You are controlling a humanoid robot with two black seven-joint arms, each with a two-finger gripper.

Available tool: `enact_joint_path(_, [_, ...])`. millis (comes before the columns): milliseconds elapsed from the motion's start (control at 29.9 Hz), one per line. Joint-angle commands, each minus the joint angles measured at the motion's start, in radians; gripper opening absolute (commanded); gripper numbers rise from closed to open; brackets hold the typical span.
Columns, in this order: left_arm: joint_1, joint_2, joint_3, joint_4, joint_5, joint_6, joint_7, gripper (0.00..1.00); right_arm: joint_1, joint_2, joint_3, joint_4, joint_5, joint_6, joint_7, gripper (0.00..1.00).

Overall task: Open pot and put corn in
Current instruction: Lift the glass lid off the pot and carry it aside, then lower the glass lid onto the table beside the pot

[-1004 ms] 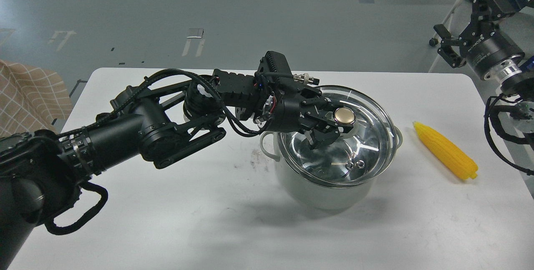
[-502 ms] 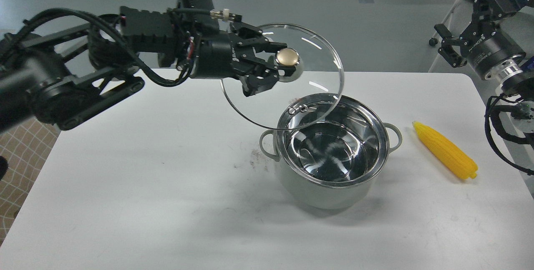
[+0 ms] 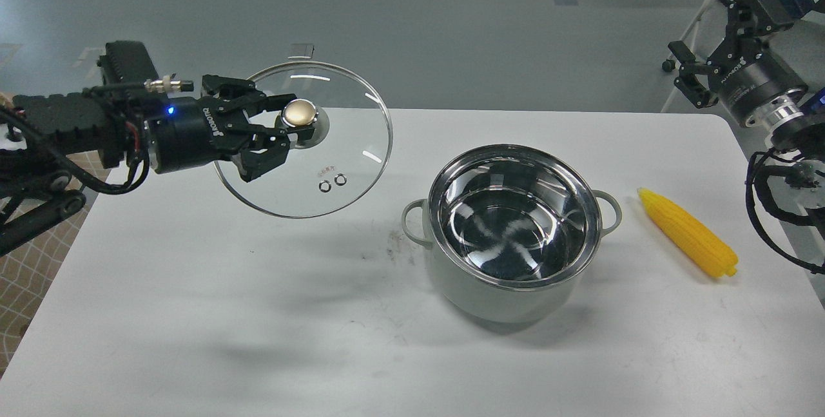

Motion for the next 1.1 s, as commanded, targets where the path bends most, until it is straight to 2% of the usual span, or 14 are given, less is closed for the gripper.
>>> enact_joint_path(0, [0.078,0.002,-0.001,0.037,-0.048,0.039,0.0,0.12,-0.007,-0.002,0.001,0.0,0.0,0.0,0.0,1.0])
enact_joint_path(100, [0.139,-0.016,-0.001,0.09,-0.06,0.099,0.0,0.13,-0.007,0.0,0.001,0.0,0.0,0.0,0.0,1.0])
enact_joint_path(335, [0.181,-0.045,-0.001,0.156,-0.059,0.125,0.0,0.13,-0.008,0.0,0.002,0.0,0.0,0.0,0.0,1.0])
enact_joint_path(603, [0.242,-0.113,0.011,0.272,-0.053,0.259,0.0,0.12,-0.013,0.001,0.002,0.0,0.0,0.0,0.0,1.0])
enact_joint_path(1071, [0.287,-0.128,0.011,0.337,-0.017,0.268,0.0,0.15,-0.022,0.003,0.002,0.0,0.0,0.0,0.0,1.0])
